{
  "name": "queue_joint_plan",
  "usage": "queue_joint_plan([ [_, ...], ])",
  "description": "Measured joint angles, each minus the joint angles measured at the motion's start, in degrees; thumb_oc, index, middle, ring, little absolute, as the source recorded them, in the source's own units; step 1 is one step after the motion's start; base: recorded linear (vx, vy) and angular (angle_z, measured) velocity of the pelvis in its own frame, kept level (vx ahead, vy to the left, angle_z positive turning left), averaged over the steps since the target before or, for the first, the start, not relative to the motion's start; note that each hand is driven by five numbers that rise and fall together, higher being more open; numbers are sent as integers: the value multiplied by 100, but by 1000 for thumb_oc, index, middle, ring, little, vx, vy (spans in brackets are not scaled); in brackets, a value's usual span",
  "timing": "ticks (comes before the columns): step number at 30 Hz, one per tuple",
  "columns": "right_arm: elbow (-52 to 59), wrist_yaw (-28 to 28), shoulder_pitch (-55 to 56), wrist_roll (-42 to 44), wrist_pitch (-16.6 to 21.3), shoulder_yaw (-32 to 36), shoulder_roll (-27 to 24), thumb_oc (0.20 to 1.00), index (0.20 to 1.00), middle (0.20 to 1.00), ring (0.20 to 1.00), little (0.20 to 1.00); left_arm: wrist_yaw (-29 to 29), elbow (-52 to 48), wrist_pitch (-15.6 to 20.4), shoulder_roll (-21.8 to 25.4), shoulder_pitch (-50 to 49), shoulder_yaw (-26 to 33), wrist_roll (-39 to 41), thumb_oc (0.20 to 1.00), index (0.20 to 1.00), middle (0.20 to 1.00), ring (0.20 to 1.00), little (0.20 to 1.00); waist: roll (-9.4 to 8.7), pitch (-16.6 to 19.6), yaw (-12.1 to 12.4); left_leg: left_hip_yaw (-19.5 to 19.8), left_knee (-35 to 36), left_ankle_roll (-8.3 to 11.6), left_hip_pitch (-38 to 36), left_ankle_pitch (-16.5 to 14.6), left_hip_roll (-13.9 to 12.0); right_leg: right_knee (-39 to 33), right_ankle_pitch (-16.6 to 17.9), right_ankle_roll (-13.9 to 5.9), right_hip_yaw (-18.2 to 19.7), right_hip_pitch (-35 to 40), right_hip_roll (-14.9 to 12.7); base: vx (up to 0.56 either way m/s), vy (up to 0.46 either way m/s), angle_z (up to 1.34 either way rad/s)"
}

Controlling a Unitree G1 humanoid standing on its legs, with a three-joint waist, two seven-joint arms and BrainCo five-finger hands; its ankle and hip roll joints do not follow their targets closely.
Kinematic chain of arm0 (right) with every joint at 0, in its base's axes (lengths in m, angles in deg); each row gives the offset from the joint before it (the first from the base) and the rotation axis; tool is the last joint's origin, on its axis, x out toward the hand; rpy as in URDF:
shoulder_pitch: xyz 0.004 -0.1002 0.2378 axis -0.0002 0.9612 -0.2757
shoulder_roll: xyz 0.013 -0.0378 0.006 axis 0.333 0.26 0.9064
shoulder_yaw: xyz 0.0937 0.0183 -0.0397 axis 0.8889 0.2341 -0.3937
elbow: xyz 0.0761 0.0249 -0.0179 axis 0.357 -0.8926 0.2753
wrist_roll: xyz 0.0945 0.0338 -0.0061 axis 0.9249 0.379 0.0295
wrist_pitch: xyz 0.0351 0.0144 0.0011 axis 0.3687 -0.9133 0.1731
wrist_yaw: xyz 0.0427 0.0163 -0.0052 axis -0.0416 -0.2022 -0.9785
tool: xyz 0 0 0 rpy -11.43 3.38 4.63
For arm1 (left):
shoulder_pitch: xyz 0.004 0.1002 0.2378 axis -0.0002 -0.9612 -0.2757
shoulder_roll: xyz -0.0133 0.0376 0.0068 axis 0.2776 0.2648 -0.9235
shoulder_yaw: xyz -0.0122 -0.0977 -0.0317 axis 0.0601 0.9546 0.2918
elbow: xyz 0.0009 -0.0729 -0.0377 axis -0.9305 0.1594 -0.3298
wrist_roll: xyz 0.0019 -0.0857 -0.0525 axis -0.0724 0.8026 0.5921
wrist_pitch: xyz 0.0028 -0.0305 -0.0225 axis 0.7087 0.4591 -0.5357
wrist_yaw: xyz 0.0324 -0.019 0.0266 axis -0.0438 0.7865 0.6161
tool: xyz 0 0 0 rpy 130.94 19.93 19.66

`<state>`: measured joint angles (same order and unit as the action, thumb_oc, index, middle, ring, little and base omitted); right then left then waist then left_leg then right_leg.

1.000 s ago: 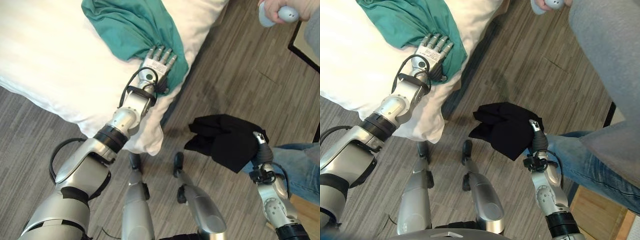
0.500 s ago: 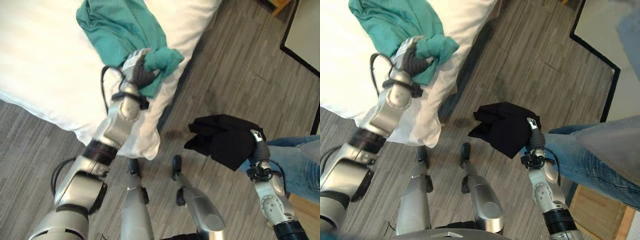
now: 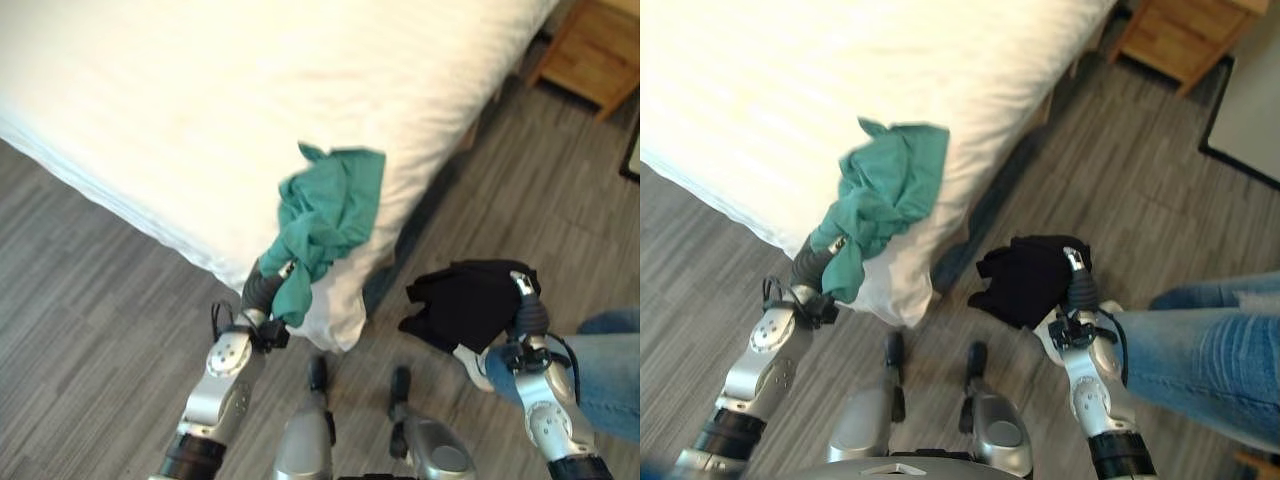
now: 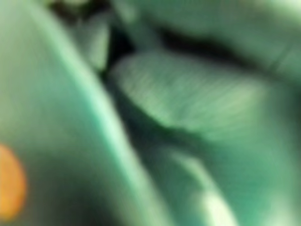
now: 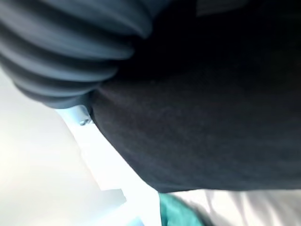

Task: Pick up bed clothes into laundry basket.

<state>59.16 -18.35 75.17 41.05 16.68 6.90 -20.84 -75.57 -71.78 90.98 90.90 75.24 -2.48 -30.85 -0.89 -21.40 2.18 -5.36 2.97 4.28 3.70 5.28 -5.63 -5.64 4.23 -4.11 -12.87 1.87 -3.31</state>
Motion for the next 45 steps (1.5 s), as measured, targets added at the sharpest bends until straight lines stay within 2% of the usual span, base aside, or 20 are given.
queue_joint_plan([
  [5, 2, -27, 127, 4, -71, -33, 210, 200, 200, 200, 200, 200, 74, 75, 14, -265, -205, 152, 428, 200, 200, 200, 200, 200, 0, 398, 34, 138, 52, 1, -362, -7, 19, -1, -119, -14, -133, 402, -11, 56, -49, 13],
  [10, 3, -22, 392, 4, -70, -32, 283, 200, 200, 200, 200, 200, 81, 82, 55, -298, -417, 153, 412, 200, 200, 200, 200, 200, 26, 1037, 73, 198, 97, -7, -491, -39, 47, -15, -205, -10, -239, 536, -40, -3, -12, 10],
  [18, 1, 48, 601, 2, -67, -14, 291, 200, 200, 200, 200, 200, 47, 82, 119, -297, -614, 198, 247, 200, 200, 200, 200, 200, 75, 1468, 182, 244, 94, -14, -495, -36, 57, -18, -220, 16, -267, 584, -80, 5, 0, 2],
  [27, 44, 52, 645, -115, -67, -7, 293, 200, 200, 200, 200, 200, 24, 48, 156, -470, -740, 438, 297, 200, 200, 200, 200, 200, 88, 1638, 316, 434, 88, -32, -487, -21, 102, -13, -243, 7, -462, 685, -91, -4, 3, 11],
  [35, 761, 27, 673, -220, -46, 85, 289, 200, 200, 200, 200, 200, -90, -717, 301, -453, -1224, 1364, 277, 200, 200, 200, 200, 200, 86, 1662, 365, 447, 89, -34, -494, -20, 104, -15, -254, 3, -483, 680, -103, -4, 0, 1],
  [41, 1313, 36, 664, -847, -64, 550, 173, 200, 200, 200, 200, 200, -47, -1268, 292, -191, -1530, 1618, 194, 200, 200, 200, 200, 200, 105, 1661, 448, 471, 88, -34, -491, -20, 121, -1, -265, -9, -541, 733, -117, 6, 5, 5],
  [45, 1827, 27, 619, -899, -6, 969, 96, 200, 200, 200, 200, 200, 34, -1666, 285, -139, -1690, 2064, -20, 200, 200, 200, 200, 200, 140, 1680, 452, 476, 88, -33, -489, -21, 144, -3, -276, -22, -548, 712, -142, 1, 5, 1],
])
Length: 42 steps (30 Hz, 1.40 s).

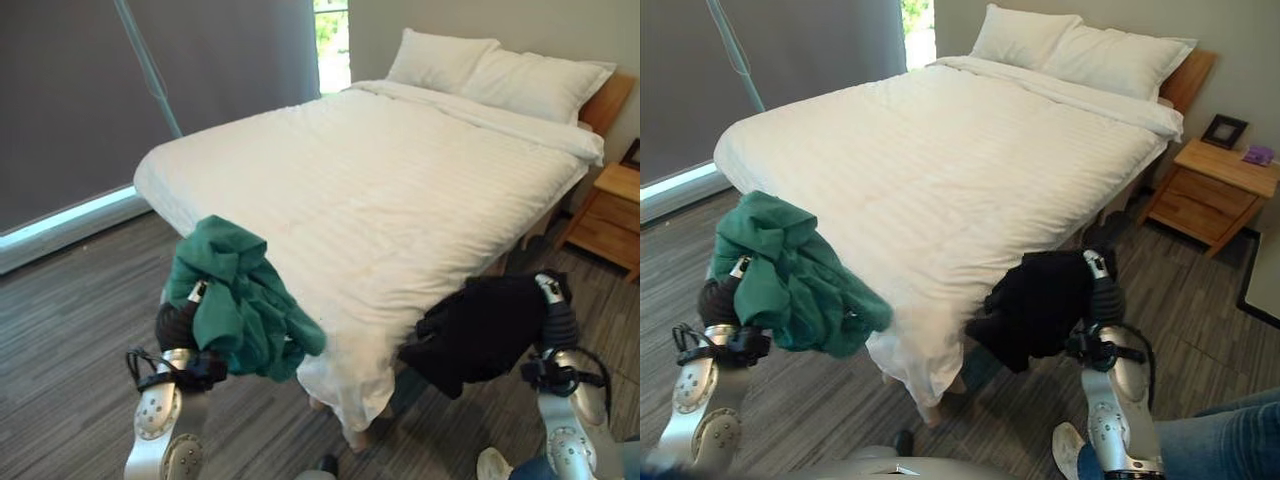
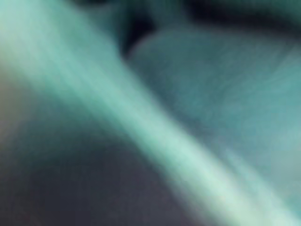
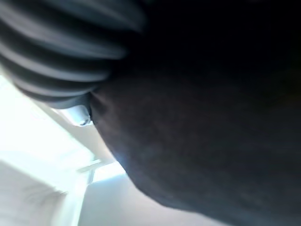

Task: Pick up bed clothes into laundry basket.

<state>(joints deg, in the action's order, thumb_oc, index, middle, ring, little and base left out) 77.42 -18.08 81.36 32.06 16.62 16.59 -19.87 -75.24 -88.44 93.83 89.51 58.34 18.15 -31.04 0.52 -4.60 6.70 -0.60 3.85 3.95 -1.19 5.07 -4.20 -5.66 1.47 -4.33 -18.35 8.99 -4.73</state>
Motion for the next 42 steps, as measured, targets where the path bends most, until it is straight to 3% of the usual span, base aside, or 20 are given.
queue_joint_plan([
  [4, 1, 0, -2, -44, 4, -21, -108, 200, 200, 200, 200, 200, 47, -84, 0, 0, -1, -26, 5, 200, 200, 200, 200, 200, 32, 19, -13, 3, 0, 0, 22, 0, 32, 94, -34, -28, 7, -91, -48, 0, 0, 0],
  [12, -6, -18, 17, -244, -86, -380, -107, 200, 200, 200, 200, 200, 88, -73, -73, -32, 25, -782, 60, 200, 200, 200, 200, 200, 5, 8, -34, -12, -4, -2, 80, 1, 66, 188, -55, -55, 26, -190, -106, 0, 0, 0],
  [19, -22, 19, 34, -353, -135, -415, -109, 200, 200, 200, 200, 200, 44, 11, -138, -7, 124, -819, 45, 200, 200, 200, 200, 200, -19, -51, -178, -63, -4, -5, 97, 3, 63, 199, -54, -55, 109, -272, -106, -8, 21, -5],
  [23, -73, 185, -10, -437, -134, -432, -139, 200, 200, 200, 200, 200, -76, 30, -130, -9, 253, -822, 50, 200, 200, 200, 200, 200, 13, -144, -207, -374, 17, -23, 118, -17, 42, 342, -47, -65, 472, -550, -129, -18, 113, -40],
  [26, -77, 254, 42, -448, -138, -431, -145, 200, 200, 200, 200, 200, -177, 44, -128, 55, 334, -842, 40, 200, 200, 200, 200, 200, -32, -252, -387, -689, 92, -51, 118, -30, 62, 426, 13, -129, 831, -804, -149, -64, 131, -59],
  [27, -76, 270, -8, -455, -138, -428, -154, 200, 200, 200, 200, 200, -190, 50, -131, 142, 361, -842, 30, 200, 200, 200, 200, 200, 42, -308, -393, -864, 148, -71, 107, -43, 52, 427, 11, -112, 965, -899, -160, -160, 153, -77],
  [30, -88, 285, 49, -669, -154, -394, -129, 200, 200, 200, 200, 200, -335, 290, -40, 321, 637, -933, -10, 200, 200, 200, 200, 200, -111, -474, -816, -1519, 147, -177, 189, -87, 59, 567, 132, -305, 1542, -1407, -140, -191, 132, -108],
  [31, -152, 295, -5, -669, -156, -383, -142, 200, 200, 200, 200, 200, -386, 394, -31, 457, 769, -1001, -16, 200, 200, 200, 200, 200, -128, -566, -819, -1850, 153, -232, 208, -121, -24, 547, 67, -343, 1435, -1536, -194, -152, 72, -174],
  [32, -231, 305, -50, -666, -160, -338, -115, 200, 200, 200, 200, 200, -410, 473, -42, 534, 896, -1075, -73, 200, 200, 200, 200, 200, -124, -664, -840, -2261, 141, -306, 194, -130, -187, 706, -38, -277, 1051, -1702, -231, -39, 87, -180],
  [33, -309, 313, -94, -665, -164, -341, -72, 200, 200, 200, 200, 200, -410, 528, -41, 560, 975, -1100, -191, 200, 200, 200, 200, 200, -93, -753, -815, -2593, 158, -343, 125, -116, -356, 1079, -166, -38, 324, -1826, -328, -67, 84, -213],
  [34, -355, 356, -132, -665, -207, -382, -55, 200, 200, 200, 200, 200, -458, 608, -69, 558, 1072, -1134, -230, 200, 200, 200, 200, 200, -72, -812, -855, -3171, 92, -282, -64, -114, -649, 1830, -328, 72, -670, -1860, -488, -31, 59, -219],
  [35, -384, 368, -143, -665, -211, -462, -60, 200, 200, 200, 200, 200, -474, 617, -67, 578, 1083, -1112, -233, 200, 200, 200, 200, 200, -43, -836, -792, -3521, 61, -300, -314, -152, -806, 2318, -480, 206, -1207, -1749, -677, -123, 3, -230],
  [36, -389, 371, -167, -666, -207, -496, -54, 200, 200, 200, 200, 200, -513, 632, -44, 598, 1080, -1044, -232, 200, 200, 200, 200, 200, -82, -827, -766, -3810, -58, -154, -535, -307, -909, 2584, -406, 284, -1486, -1523, -842, -100, -39, -193],
  [37, -372, 384, -160, -664, -175, -520, -62, 200, 200, 200, 200, 200, -518, 661, -30, 657, 1128, -1026, -231, 200, 200, 200, 200, 200, -352, -745, -880, -3946, -170, -55, -761, -383, -875, 2409, -123, 319, -1323, -1350, -815, -145, -209, -179],
  [38, -405, 424, -270, -661, -167, -524, -79, 200, 200, 200, 200, 200, -549, 658, 31, 570, 1159, -971, -220, 200, 200, 200, 200, 200, -359, -737, -950, -4131, -353, -57, -812, -423, -1034, 2368, -139, 441, -1612, -1392, -701, -151, -355, -192],
  [39, -474, 424, -395, -661, -162, -594, -99, 200, 200, 200, 200, 200, -571, 661, 56, 558, 1221, -914, -220, 200, 200, 200, 200, 200, -414, -730, -871, -4251, -594, -46, -773, -462, -1145, 2259, -85, 519, -1674, -1477, -641, -62, -517, -188],
  [40, -475, 427, -398, -661, -144, -590, -170, 200, 200, 200, 200, 200, -578, 684, 55, 509, 1391, -945, -223, 200, 200, 200, 200, 200, -505, -722, -964, -4274, -776, 33, -720, -598, -1172, 1925, -166, 612, -1489, -1472, -465, 33, -643, -180],
  [41, -543, 418, -352, -657, -129, -491, -299, 200, 200, 200, 200, 200, -579, 686, 63, 299, 1574, -941, -224, 200, 200, 200, 200, 200, -460, -714, -1031, -4421, -1028, 433, -821, -908, -1348, 1570, -447, 597, -1206, -1424, -203, 110, -564, -157],
  [42, -695, 456, -417, -646, -143, -481, -243, 200, 200, 200, 200, 200, -579, 699, 53, 298, 1592, -941, -219, 200, 200, 200, 200, 200, -435, -734, -999, -4588, -1500, 546, -844, -1030, -1667, 1551, -381, 723, -1032, -1476, 74, 47, -368, -174],
])
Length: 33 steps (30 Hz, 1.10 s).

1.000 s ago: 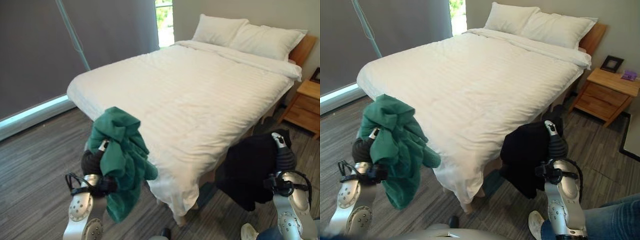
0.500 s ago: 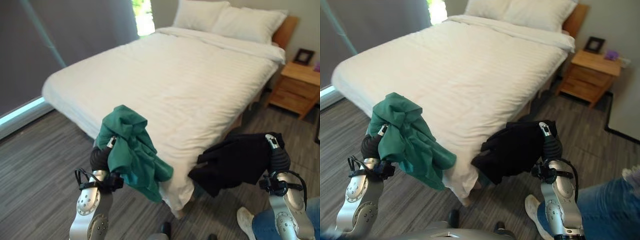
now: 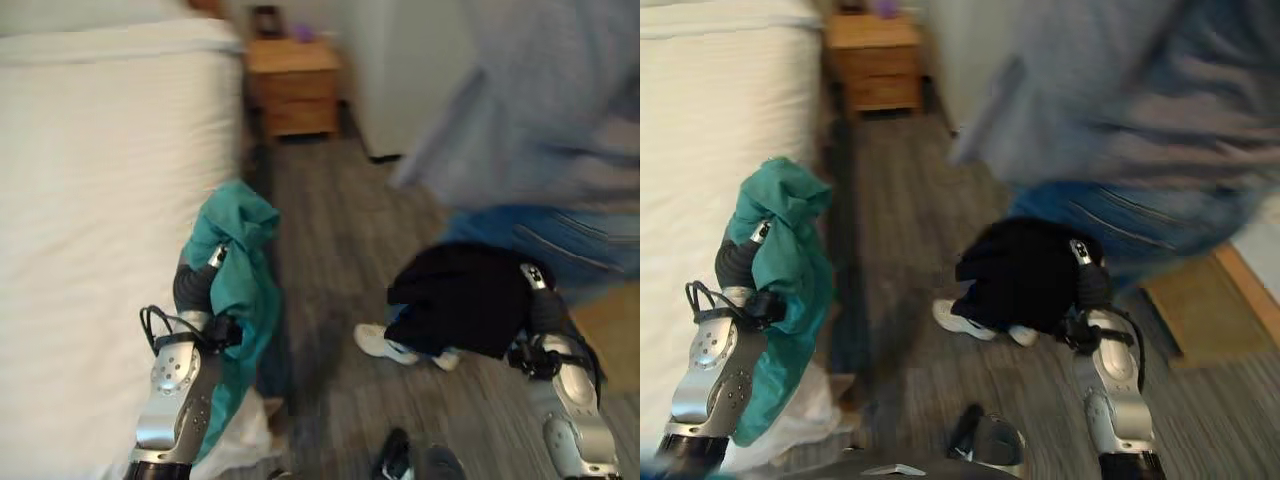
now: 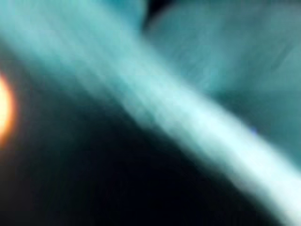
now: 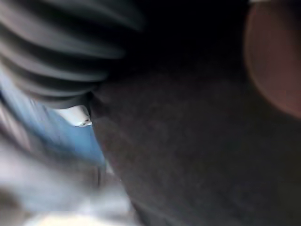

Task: Pick up bed clothes into laundry basket.

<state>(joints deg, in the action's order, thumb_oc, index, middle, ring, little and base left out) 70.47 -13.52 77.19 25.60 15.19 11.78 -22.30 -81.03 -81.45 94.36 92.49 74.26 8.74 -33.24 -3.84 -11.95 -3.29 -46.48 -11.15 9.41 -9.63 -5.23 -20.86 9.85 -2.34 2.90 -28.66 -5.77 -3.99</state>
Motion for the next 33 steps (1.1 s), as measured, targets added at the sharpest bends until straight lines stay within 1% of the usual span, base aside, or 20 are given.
queue_joint_plan([
  [1, -72, 14, 43, 48, -28, -102, 149, 200, 200, 200, 200, 200, -8, 15, -2, 61, -28, 55, 35, 200, 200, 200, 200, 200, -170, -7, 115, -71, -869, -24, 89, -20, -355, -55, 58, 137, 290, 54, 100, -118, -72, -194],
  [2, -59, 18, 96, 105, -24, -302, 98, 200, 200, 200, 200, 200, -9, 36, 4, 76, -181, 83, 94, 200, 200, 200, 200, 200, -288, -25, 258, 516, -1411, -35, 139, -117, -446, -98, 39, 153, 757, 149, 223, -136, -30, -216],
  [3, -2, -71, 84, 101, -33, -445, -79, 200, 200, 200, 200, 200, 1, -16, 0, 61, -388, 60, 104, 200, 200, 200, 200, 200, -312, -22, 248, 1324, -1461, 215, 248, -373, -306, -248, 113, 221, 1288, 274, 445, -103, -33, -189],
  [4, -16, -110, 0, 99, -19, -538, -204, 200, 200, 200, 200, 200, 4, -104, 20, 7, -519, 73, 101, 200, 200, 200, 200, 200, -379, -57, 323, 2081, -1343, 136, 447, -466, 17, -367, 209, 231, 1547, 298, 505, 59, -46, -253],
  [5, -68, -141, -153, 95, -50, -699, -480, 200, 200, 200, 200, 200, 47, -167, 32, -45, -661, 42, 100, 200, 200, 200, 200, 200, -384, -104, 625, 3045, -940, 46, 513, -522, 600, -452, 291, 277, 1992, 324, 544, 93, 2, -211],
  [6, -105, -225, -204, 111, -43, -672, -480, 200, 200, 200, 200, 200, 93, -148, 32, -92, -697, 4, 91, 200, 200, 200, 200, 200, -383, -106, 500, 3442, -878, -18, 851, -500, 755, -629, 280, 225, 2354, 436, 708, 148, 2, -250],
  [7, -239, -231, -293, 138, -50, -676, -393, 200, 200, 200, 200, 200, 113, -117, 31, -185, -788, 20, 90, 200, 200, 200, 200, 200, -417, -118, 605, 3966, -602, -123, 901, -440, 949, -590, 260, 199, 2633, 446, 760, 92, 12, -172],
  [9, -259, -270, -294, 239, -71, -696, -288, 200, 200, 200, 200, 200, 137, 17, 11, -211, -827, 5, 85, 200, 200, 200, 200, 200, -400, -117, 655, 4164, -503, -239, 1043, -359, 973, -636, 231, 220, 2753, 587, 796, 111, -5, -168],
  [11, -262, -327, -233, 278, -71, -684, -286, 200, 200, 200, 200, 200, 192, 169, 16, -211, -757, 38, 60, 200, 200, 200, 200, 200, -324, -103, 550, 4926, -237, -370, 1275, -225, 1266, -535, 237, 215, 2872, 612, 790, 126, 27, -152],
  [12, -268, -334, -220, 284, -80, -691, -266, 200, 200, 200, 200, 200, 196, 182, 20, -229, -758, 64, 35, 200, 200, 200, 200, 200, -315, -101, 514, 5214, -3, -418, 1318, -192, 1510, -476, 230, 179, 3148, 571, 778, 78, 76, -144],
  [13, -268, -357, -216, 299, -95, -706, -291, 200, 200, 200, 200, 200, 193, 200, 19, -244, -784, 69, 35, 200, 200, 200, 200, 200, -228, -71, 578, 5268, 194, -564, 1237, 1, 1659, -377, 211, 91, 3237, 496, 722, 71, 69, -171],
  [14, -256, -377, -210, 317, -113, -735, -311, 200, 200, 200, 200, 200, 186, 198, 17, -243, -780, 83, 25, 200, 200, 200, 200, 200, -100, -38, 585, 5225, 219, -591, 1143, 270, 1723, -387, 255, -66, 3197, 482, 670, 64, 68, -153],
  [19, -297, -467, -273, 306, -183, -908, -351, 200, 200, 200, 200, 200, 164, 172, 40, -241, -369, 44, -11, 200, 200, 200, 200, 200, -11, -25, 245, 4817, 439, -822, 877, 325, 1997, -573, 342, -467, 3505, 563, 322, 54, 132, -42],
  [25, -311, -363, -510, 183, -202, -994, -281, 200, 200, 200, 200, 200, 108, 183, 67, -228, -150, -239, -3, 200, 200, 200, 200, 200, 118, 27, 142, 4547, 850, -950, 537, 416, 2098, -715, 409, -574, 3723, 715, 226, 44, 88, -19],
  [26, -312, -318, -553, -23, -282, -1012, -283, 200, 200, 200, 200, 200, 105, 183, 70, -230, -170, -365, -3, 200, 200, 200, 200, 200, 242, 99, 168, 4554, 1113, -938, 376, 489, 1994, -874, 437, -558, 3707, 819, 307, 32, 99, -1],
  [27, -378, -358, -495, -31, -224, -960, -271, 200, 200, 200, 200, 200, 149, 261, 58, -225, -82, -422, -25, 200, 200, 200, 200, 200, 253, 124, 211, 4369, 1129, -948, 386, 503, 1929, -878, 384, -623, 3197, 763, 158, 1, 75, 1],
  [28, -603, -383, -419, -91, -148, -896, -265, 200, 200, 200, 200, 200, 198, 451, 54, -219, 93, -575, -32, 200, 200, 200, 200, 200, 265, 212, 291, 4191, 1232, -938, 398, 558, 1873, -882, 221, -628, 2274, 684, -131, 3, 120, -26],
  [29, -823, -368, -433, -215, -154, -896, -255, 200, 200, 200, 200, 200, 214, 559, 48, -209, 197, -652, -32, 200, 200, 200, 200, 200, 307, 253, 453, 4032, 1311, -927, 416, 561, 1799, -867, 236, -661, 1710, 670, -272, 41, 105, -50],
  [30, -935, -355, -408, -267, -169, -906, -216, 200, 200, 200, 200, 200, 222, 591, 43, -182, 250, -676, -28, 200, 200, 200, 200, 200, 289, 263, 539, 3930, 1313, -884, 443, 500, 1785, -885, 295, -669, 1482, 628, -346, 42, 104, -55],
  [33, -959, -318, -213, -268, -193, -876, -57, 200, 200, 200, 200, 200, 258, 703, -14, -187, 197, -769, -18, 200, 200, 200, 200, 200, 319, 301, 437, 3868, 1326, -827, 408, 524, 1772, -981, 463, -637, 1506, 641, -296, 62, 75, -19],
])
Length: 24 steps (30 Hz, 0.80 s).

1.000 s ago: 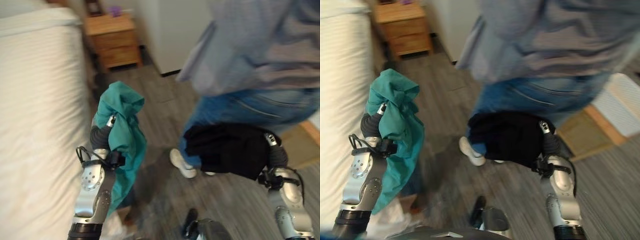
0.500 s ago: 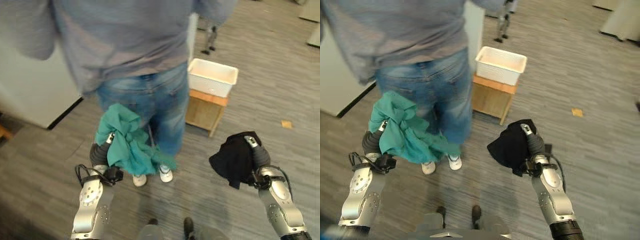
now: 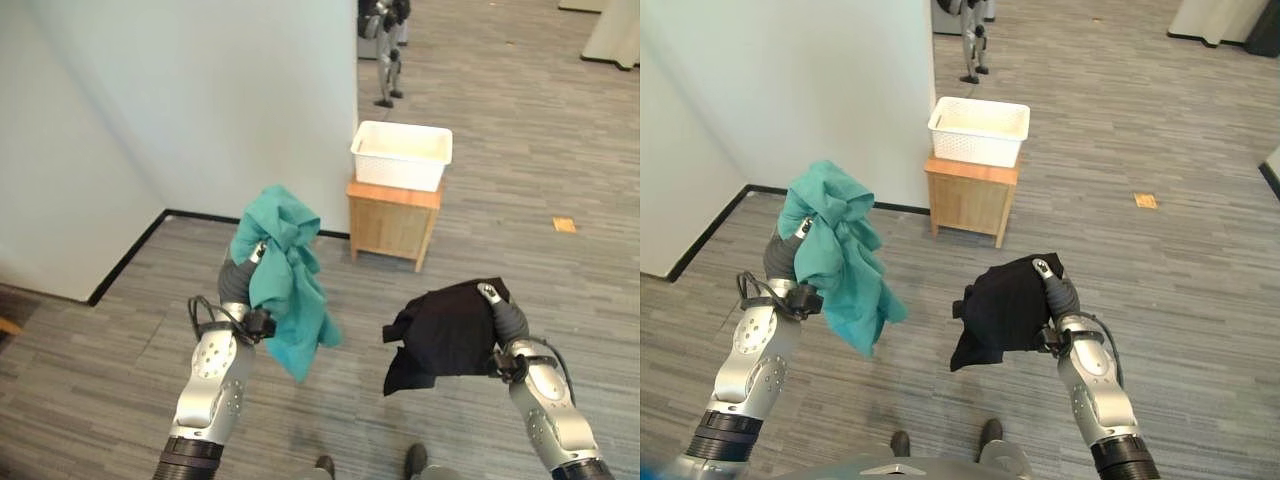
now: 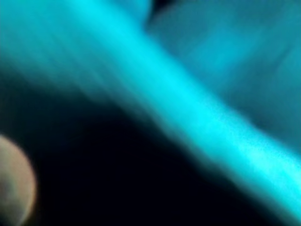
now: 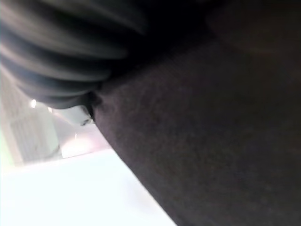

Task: Pick up bed clothes into laundry basket.

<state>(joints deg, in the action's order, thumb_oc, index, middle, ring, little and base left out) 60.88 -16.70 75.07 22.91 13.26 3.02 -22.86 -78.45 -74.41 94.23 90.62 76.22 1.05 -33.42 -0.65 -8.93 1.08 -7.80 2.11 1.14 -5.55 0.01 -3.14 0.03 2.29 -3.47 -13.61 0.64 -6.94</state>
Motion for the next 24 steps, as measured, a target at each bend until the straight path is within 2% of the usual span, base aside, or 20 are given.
queue_joint_plan([
  [5, 1, -11, 183, -134, -67, 105, -46, 200, 200, 200, 200, 200, 159, 17, -46, -11, -8, 1, -8, 200, 200, 200, 200, 200, -10, 7, -10, -79, 112, 20, -190, -12, -25, -108, 32, 21, 27, 168, 48, 39, 40, -8],
  [14, 34, 7, 243, -147, -75, 355, -25, 200, 200, 200, 200, 200, 107, 20, -48, -9, -6, 230, -220, 200, 200, 200, 200, 200, -176, 105, 37, -134, 186, 16, -260, -8, -11, -199, 72, -10, 99, 181, 56, 46, 20, -3],
  [24, 271, 44, 254, -145, -48, 358, 1, 200, 200, 200, 200, 200, -28, 51, -49, 6, -1, 218, -217, 200, 200, 200, 200, 200, -227, 134, 3, -242, 211, 15, -193, -8, 9, -319, 161, -26, 173, 104, 59, 28, 29, -5],
])
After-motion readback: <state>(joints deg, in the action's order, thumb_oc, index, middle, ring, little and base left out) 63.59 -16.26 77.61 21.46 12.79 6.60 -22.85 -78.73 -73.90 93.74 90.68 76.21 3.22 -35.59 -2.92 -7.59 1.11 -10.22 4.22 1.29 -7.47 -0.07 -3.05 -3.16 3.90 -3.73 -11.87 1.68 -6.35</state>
